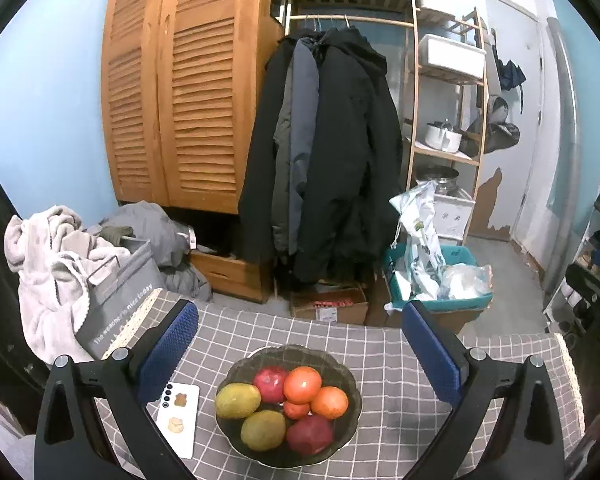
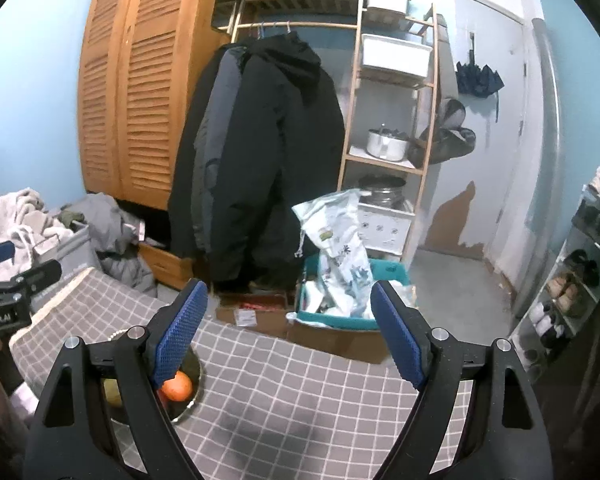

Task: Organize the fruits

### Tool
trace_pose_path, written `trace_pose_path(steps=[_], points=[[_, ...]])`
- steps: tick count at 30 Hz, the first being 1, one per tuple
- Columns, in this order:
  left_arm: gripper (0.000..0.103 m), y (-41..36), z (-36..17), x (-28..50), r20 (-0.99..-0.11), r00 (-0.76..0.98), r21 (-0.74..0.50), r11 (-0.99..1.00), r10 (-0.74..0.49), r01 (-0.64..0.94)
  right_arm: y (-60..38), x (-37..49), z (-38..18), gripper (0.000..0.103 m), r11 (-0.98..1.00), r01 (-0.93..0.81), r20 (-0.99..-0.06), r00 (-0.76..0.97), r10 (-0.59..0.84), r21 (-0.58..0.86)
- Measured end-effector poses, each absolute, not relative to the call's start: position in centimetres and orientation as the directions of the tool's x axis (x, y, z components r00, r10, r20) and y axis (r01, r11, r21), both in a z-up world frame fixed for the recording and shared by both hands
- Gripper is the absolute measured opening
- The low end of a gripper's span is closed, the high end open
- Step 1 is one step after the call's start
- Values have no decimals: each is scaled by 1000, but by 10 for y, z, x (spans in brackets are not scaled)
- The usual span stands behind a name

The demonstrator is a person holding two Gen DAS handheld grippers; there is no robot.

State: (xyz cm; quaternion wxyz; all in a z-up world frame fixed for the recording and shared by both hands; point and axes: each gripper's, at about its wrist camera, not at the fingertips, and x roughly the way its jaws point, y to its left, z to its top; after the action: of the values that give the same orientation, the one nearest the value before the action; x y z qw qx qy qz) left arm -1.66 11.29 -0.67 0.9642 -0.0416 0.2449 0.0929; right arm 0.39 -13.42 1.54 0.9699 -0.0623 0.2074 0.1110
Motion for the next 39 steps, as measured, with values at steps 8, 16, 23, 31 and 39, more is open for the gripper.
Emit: trace_pose_path(steps=[8,16,23,31,39], points=[[103,102,3,-18,-444,886,-33,986,132,-164,-151,3,13,83,976,-205,-411,898,156,-79],[103,95,3,-17,-443,889,-31,989,117,-145,-164,6,10,83,980,-189,-416,897,148,-59],[103,93,5,-17,-439,892,-34,990,110,-139,-166,8,8,83,979,-193,-426,892,149,-61],[103,93,4,-16,-450,887,-33,991,105,-133,-166,8,7,83,979,-195,-429,891,150,-63],[103,93,4,-16,-451,887,-35,991,103,-133,-166,8,8,83,978,-198,-428,891,153,-63]])
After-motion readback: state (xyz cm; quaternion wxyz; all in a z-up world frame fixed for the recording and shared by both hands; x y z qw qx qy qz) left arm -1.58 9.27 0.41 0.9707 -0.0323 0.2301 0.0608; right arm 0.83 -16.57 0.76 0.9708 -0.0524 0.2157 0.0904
